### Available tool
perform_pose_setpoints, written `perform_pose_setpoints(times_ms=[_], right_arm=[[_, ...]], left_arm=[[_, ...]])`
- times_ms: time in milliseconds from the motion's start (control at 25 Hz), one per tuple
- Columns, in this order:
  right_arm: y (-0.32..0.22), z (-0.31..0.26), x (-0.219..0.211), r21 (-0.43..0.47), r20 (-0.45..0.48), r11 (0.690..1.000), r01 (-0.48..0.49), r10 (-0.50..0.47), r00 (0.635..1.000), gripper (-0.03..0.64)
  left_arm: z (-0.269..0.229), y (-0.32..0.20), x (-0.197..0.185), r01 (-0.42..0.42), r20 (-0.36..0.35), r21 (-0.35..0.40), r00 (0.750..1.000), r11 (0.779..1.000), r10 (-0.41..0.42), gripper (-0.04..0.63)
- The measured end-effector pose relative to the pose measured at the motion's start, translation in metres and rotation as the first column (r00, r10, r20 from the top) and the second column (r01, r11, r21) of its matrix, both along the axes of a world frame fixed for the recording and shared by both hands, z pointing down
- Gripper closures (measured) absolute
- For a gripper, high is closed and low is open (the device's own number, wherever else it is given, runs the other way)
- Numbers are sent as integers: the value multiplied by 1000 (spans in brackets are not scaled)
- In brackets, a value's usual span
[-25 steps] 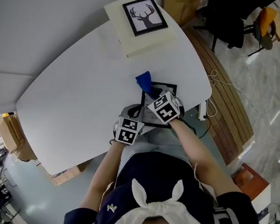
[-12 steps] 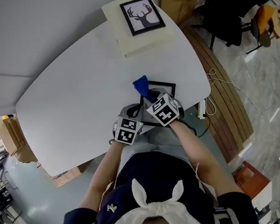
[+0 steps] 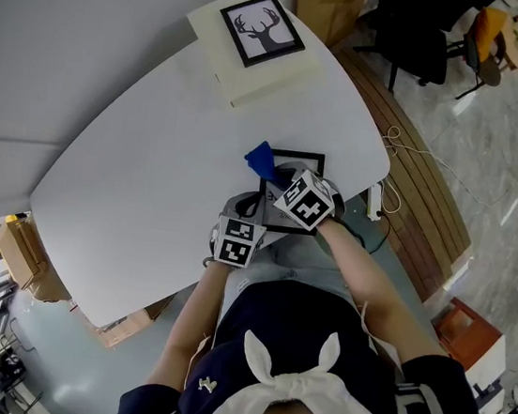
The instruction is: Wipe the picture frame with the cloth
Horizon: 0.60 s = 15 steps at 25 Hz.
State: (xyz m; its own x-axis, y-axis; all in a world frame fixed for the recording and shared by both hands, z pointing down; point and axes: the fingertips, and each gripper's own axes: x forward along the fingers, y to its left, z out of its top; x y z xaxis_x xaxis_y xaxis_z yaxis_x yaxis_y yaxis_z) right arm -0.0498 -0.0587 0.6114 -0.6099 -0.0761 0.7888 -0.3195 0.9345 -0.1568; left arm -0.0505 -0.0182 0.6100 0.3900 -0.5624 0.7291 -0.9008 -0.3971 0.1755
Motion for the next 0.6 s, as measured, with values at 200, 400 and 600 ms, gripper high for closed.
perform_pose_setpoints(times_ms=[200, 400, 600], right_arm=[[-5, 0, 2, 29, -28, 999, 46, -45, 999, 526], [-14, 1, 7, 41, -42, 999, 35, -33, 999, 527], [-22, 1, 12, 55, -52, 998, 10, -7, 999, 526]], left_arm=[[-1, 0, -1, 8, -1, 1, 1000, 1000, -8, 598], [0, 0, 0, 11, 2, 4, 1000, 1000, -11, 598], [0, -1, -1, 18, 4, 9, 1000, 1000, -18, 598]])
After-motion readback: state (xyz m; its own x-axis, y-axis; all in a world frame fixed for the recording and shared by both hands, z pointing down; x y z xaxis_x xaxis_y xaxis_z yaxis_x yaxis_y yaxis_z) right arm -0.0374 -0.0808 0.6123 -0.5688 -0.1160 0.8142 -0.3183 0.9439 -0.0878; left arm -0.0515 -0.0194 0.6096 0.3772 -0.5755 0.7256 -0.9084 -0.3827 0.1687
